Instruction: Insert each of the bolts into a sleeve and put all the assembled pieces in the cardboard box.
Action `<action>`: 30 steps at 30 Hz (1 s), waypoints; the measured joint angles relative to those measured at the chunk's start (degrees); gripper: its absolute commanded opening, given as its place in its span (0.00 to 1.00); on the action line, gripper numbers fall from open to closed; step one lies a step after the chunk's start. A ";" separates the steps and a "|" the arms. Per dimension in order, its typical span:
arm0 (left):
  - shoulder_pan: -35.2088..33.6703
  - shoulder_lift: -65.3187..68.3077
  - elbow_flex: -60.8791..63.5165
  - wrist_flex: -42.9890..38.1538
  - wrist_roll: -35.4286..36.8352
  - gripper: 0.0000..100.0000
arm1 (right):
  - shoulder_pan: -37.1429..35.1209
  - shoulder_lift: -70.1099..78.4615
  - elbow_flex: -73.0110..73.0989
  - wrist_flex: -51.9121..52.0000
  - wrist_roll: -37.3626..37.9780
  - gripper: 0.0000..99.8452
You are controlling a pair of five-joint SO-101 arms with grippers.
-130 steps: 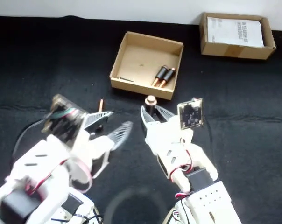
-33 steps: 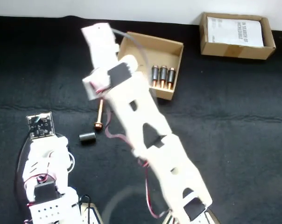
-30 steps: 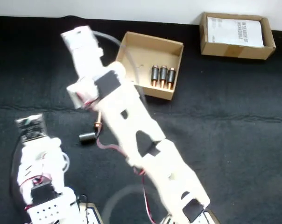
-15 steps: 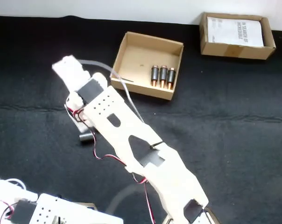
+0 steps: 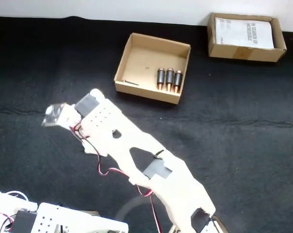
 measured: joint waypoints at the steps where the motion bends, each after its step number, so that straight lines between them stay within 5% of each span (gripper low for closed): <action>1: 0.00 0.00 0.00 0.00 0.00 0.02 | -0.09 0.00 0.26 0.00 1.76 0.21; 12: -0.09 0.00 0.00 0.00 0.00 0.02 | -0.79 0.00 0.53 -2.64 19.08 0.21; 23: -0.09 0.00 0.00 0.00 0.00 0.02 | -0.88 3.96 0.62 -19.69 17.23 0.21; 30: -0.09 0.00 0.00 0.00 0.00 0.02 | -2.37 10.73 -5.54 -21.10 14.33 0.21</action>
